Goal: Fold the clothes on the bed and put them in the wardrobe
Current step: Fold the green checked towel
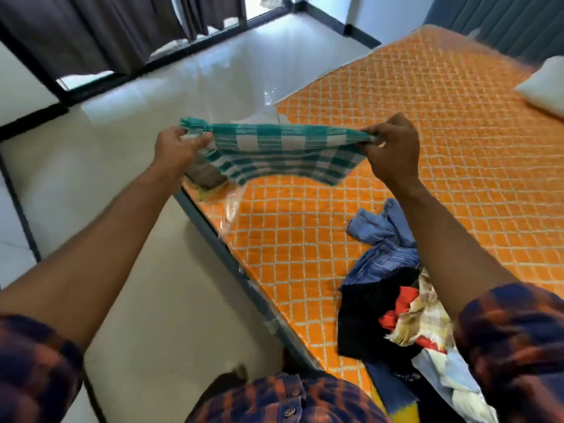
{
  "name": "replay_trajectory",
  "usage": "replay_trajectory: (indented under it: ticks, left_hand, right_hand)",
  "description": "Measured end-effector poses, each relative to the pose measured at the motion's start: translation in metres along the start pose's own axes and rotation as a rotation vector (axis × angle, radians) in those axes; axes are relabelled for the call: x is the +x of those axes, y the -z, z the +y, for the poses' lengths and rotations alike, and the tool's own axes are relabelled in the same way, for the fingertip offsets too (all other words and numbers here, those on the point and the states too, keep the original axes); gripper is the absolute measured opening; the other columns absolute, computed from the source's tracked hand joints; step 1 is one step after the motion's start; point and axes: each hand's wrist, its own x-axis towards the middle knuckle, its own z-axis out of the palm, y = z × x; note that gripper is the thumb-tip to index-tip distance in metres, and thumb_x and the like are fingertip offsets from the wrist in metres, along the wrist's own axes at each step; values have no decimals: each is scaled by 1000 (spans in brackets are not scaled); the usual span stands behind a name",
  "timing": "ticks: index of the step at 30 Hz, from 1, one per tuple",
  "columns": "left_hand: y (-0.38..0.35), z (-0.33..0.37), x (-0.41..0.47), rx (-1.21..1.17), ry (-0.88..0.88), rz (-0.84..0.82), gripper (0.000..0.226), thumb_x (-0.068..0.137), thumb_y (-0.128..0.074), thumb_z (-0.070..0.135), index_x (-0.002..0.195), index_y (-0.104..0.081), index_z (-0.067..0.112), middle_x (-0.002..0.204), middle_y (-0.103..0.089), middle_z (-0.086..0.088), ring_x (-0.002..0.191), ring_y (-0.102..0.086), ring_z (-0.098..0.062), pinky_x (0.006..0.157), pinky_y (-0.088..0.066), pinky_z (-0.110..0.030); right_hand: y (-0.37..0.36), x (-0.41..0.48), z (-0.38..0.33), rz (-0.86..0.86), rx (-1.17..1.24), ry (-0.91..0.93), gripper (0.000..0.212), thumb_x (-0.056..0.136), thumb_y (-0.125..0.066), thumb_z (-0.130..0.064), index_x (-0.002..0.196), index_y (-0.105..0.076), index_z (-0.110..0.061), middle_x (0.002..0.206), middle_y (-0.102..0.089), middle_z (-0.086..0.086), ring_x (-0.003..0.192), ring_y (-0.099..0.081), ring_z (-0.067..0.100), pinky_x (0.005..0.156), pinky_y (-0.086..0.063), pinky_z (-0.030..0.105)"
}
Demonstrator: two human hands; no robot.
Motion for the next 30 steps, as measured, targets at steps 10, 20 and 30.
replay_trajectory:
  ticks: [10,20,30]
  left_hand:
    - [-48,-153,-30,317,313,-257,32,89,-71,5,121,-68,2,109,-69,-12,89,-61,-20,72,-48,-28]
    - [-64,-234,-12,362,512,-321,9,88,-72,9,85,-64,11,79,-62,-2,75,-57,-18,58,-42,-25]
    - [-166,-296,121,655,411,-298,33,95,-64,36,117,-64,12,105,-69,-8,86,-63,-27,69,-47,-34]
  right_hand:
    - [-53,-196,70,-453,-207,-431,16,78,-66,-14,91,-75,-15,86,-71,18,85,-67,40,66,-53,44]
    - [-110,-279,72,-508,-82,-914,13,88,-69,-16,99,-75,-19,99,-74,8,95,-67,29,71,-43,33]
    - [-209,-167,169,-219,-134,-1059,22,97,-63,-26,118,-68,-21,114,-72,7,101,-66,29,78,-51,38]
